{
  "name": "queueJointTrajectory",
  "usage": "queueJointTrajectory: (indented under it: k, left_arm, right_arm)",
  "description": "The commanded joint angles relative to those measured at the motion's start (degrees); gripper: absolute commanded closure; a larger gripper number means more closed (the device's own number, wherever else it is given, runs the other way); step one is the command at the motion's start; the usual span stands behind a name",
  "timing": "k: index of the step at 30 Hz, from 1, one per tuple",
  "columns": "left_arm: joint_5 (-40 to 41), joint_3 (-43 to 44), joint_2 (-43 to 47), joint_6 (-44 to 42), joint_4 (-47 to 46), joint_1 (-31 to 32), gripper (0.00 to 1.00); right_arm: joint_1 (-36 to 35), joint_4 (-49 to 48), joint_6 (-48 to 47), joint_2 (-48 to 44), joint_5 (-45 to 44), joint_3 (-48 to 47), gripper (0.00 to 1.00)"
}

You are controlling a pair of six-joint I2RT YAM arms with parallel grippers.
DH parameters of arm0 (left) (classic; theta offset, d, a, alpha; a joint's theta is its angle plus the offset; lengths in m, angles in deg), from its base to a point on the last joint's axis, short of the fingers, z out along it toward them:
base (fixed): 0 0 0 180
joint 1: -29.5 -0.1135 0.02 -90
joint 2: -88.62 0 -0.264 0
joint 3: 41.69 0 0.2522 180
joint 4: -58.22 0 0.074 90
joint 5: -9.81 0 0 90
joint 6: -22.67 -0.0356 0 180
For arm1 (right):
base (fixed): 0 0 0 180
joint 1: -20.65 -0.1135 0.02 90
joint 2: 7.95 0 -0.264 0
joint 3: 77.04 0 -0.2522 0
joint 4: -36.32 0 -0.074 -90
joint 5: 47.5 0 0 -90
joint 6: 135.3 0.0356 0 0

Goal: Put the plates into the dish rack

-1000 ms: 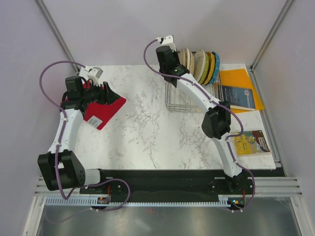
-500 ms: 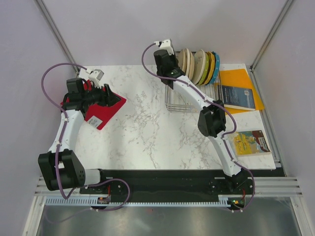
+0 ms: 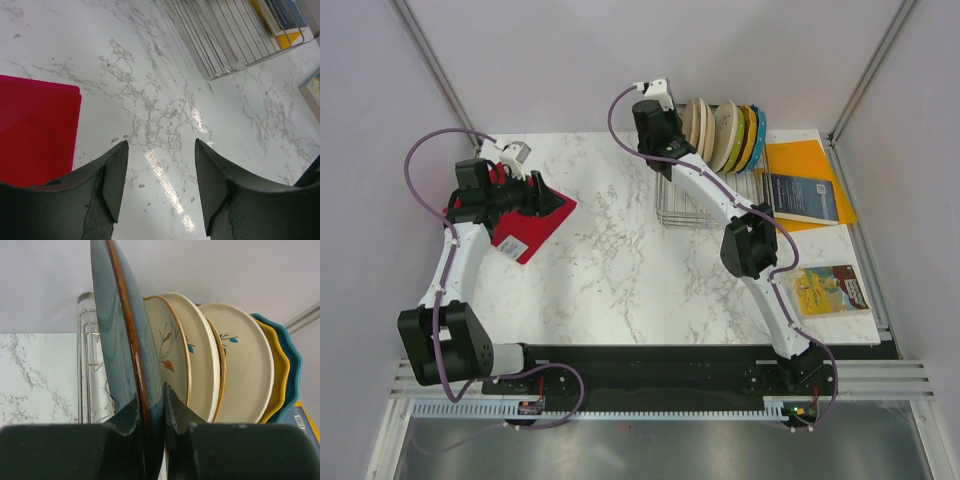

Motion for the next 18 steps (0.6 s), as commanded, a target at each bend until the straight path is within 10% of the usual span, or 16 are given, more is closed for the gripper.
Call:
queueJointTrajectory:
  k: [1,18]
  left_arm:
    - [-2.53,0.86,-0.50,-1.98,-2.24,-0.34,0.37]
    - [-2.88,0.08,-1.47,-2.42,-2.50,-0.34,0.37]
  right_arm:
    - [1.85,-11.83,-0.58,-2.89,-4.53,-3.72,1.00]
    - [1.24,-13.16,-2.35,-3.33,-4.71,-1.78,1.00]
